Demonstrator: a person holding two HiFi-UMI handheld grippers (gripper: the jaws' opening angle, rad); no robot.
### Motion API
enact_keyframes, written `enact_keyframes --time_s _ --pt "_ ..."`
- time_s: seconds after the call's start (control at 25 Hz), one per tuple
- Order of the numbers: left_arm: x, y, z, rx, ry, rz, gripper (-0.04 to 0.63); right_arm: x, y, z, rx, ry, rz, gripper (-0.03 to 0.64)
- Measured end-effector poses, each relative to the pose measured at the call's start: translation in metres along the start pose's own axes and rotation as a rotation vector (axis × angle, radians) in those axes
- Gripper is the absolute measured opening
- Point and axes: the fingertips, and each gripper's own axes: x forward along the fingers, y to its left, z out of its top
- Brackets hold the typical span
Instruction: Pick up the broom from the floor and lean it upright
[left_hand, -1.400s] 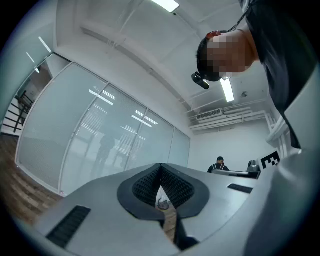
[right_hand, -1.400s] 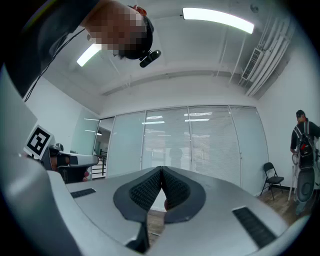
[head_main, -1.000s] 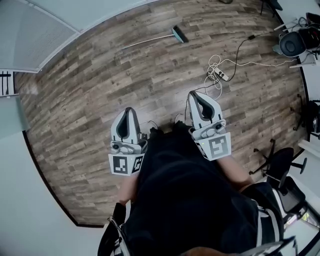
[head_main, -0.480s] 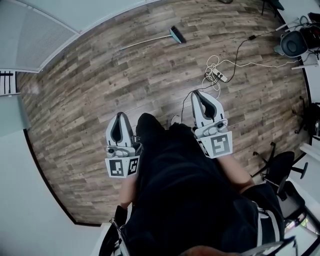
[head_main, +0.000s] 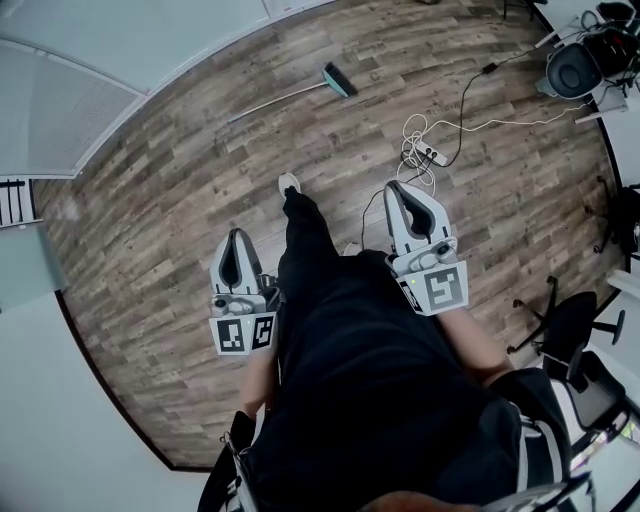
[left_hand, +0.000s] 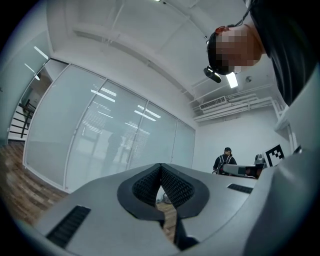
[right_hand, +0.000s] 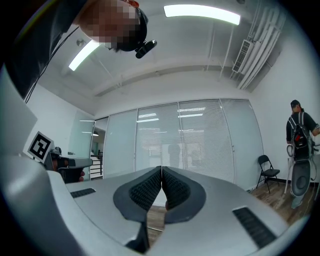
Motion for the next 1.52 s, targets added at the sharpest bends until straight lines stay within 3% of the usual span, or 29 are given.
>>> enact_keyframes --time_s 0.12,0.44,0.76,1.04,1.32,1.52 --pt "0.028 0.007 0.001 -0.017 -0.024 -0.034 0.018 0.02 -0.011 -0.001 -0.013 0.002 -0.024 0.018" --pt "0.114 0.064 -0.017 -0.056 0.005 -0.083 0.018 0.11 -0.037 -0.011 -0.002 -0.014 -0.067 0.018" --pt "0.198 0.174 -0.016 -0.038 0.115 -0.046 0.018 0.272 -0.037 -0.03 0.125 0.053 -0.04 0.02" --pt "0.288 0.265 -0.015 -0.092 0.114 -0.044 0.018 0.406 -0.03 -0.044 0.124 0.103 -0.018 0.02" --pt "0.33 0.309 -0.024 -0.139 0.114 -0.039 0.018 0.458 -0.042 -0.042 0.097 0.098 -0.103 0.018" --pt "0.336 0.321 -0.032 -0.168 0.114 -0.017 0.018 0.479 -0.033 -0.076 0.009 0.156 -0.018 0.02"
